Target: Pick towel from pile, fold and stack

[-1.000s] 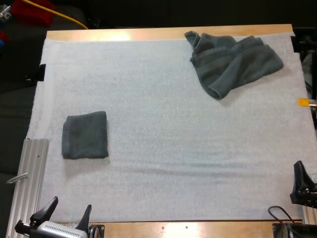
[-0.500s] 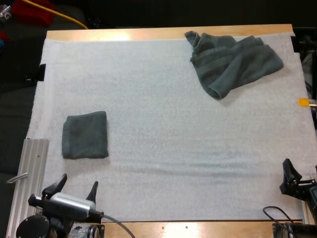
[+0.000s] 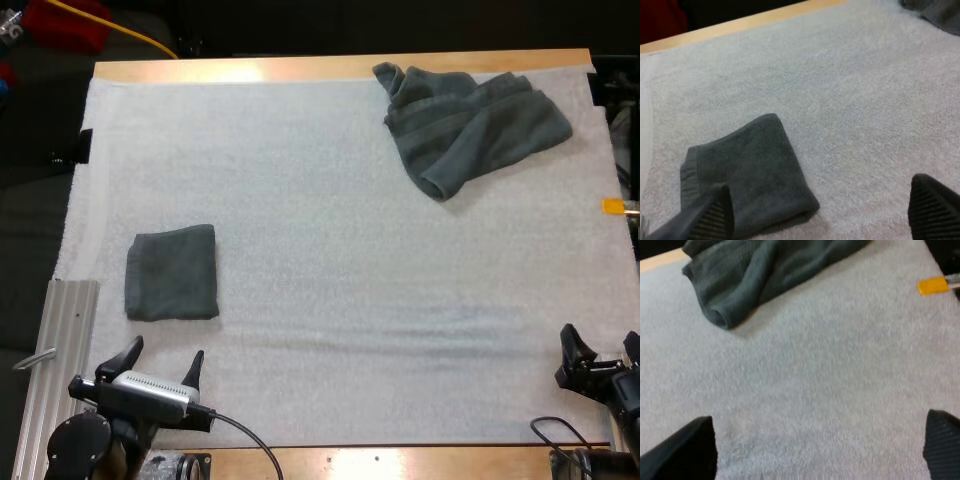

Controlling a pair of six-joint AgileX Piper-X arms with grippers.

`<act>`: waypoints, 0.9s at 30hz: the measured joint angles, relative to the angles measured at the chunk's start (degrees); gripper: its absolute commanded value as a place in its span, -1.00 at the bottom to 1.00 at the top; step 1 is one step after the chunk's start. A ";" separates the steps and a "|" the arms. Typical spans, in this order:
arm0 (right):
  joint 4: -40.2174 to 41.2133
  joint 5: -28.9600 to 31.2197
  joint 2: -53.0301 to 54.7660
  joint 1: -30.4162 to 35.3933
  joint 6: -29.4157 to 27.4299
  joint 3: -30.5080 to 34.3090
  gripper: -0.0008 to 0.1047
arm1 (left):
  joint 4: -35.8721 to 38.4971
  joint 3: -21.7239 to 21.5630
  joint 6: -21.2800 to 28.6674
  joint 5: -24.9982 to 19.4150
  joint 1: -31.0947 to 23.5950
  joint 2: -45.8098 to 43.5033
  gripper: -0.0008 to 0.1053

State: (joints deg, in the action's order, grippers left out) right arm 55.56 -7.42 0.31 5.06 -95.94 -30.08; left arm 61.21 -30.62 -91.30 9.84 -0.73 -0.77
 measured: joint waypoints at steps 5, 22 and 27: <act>0.47 0.00 0.00 0.00 0.00 0.38 0.54 | 0.00 0.00 0.00 0.00 0.00 0.00 0.33; 2.43 0.00 0.00 0.00 0.00 0.50 0.54 | 0.00 0.00 0.00 0.00 0.00 0.00 0.33; 2.43 0.00 0.00 0.00 0.00 0.50 0.54 | 0.00 0.00 0.00 0.00 0.00 0.00 0.33</act>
State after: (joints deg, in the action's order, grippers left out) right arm 58.00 -7.42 0.31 5.06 -95.94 -29.58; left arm 61.21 -30.62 -91.30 9.84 -0.73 -0.77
